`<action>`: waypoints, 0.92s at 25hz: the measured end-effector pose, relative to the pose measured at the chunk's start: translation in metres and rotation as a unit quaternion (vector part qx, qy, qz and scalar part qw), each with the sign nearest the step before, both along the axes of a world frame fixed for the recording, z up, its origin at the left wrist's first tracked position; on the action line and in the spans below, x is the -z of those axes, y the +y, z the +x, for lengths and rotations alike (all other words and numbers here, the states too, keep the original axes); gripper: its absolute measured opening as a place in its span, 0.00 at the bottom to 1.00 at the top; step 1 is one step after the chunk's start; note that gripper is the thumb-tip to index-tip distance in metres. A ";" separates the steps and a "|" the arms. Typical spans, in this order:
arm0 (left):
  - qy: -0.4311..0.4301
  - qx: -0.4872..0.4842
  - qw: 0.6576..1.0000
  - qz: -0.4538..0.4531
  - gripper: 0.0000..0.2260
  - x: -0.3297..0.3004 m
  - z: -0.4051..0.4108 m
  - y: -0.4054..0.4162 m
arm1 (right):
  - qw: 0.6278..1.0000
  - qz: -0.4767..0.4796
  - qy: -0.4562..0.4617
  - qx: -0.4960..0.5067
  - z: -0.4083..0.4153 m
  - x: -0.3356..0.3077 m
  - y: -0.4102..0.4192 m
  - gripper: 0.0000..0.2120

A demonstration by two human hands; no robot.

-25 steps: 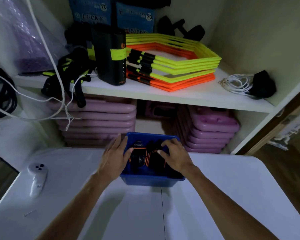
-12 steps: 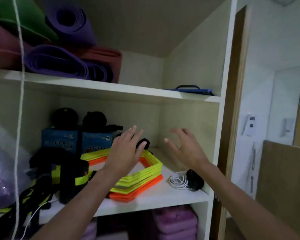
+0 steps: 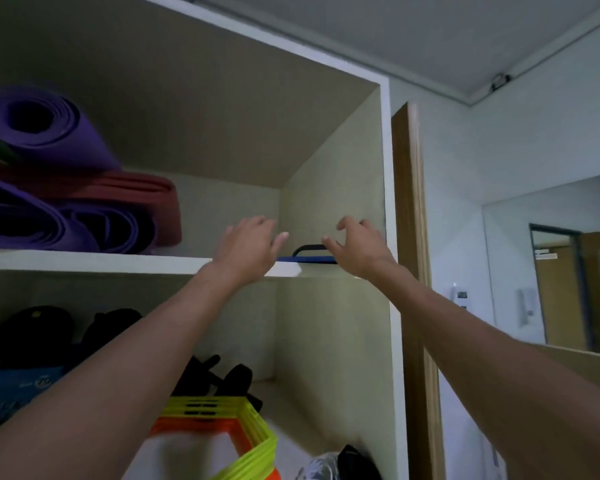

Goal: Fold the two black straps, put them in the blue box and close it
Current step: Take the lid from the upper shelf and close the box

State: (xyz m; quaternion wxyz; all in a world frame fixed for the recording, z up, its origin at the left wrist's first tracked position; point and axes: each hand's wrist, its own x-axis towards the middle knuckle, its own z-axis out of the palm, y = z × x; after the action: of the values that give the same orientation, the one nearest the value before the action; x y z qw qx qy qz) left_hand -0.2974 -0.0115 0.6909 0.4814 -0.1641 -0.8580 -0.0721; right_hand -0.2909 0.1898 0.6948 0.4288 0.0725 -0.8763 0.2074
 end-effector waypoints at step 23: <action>-0.041 -0.048 0.997 0.039 0.10 -0.018 -0.135 0.083 | 0.969 -0.031 -0.134 -0.206 -0.116 0.019 0.075 0.32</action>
State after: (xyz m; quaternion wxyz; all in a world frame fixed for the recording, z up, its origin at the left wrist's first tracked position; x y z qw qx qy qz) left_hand -0.4322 0.0718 0.7086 0.4545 -0.1005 -0.8806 -0.0884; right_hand -0.4070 0.2645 0.6760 0.2572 0.2095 -0.8853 0.3260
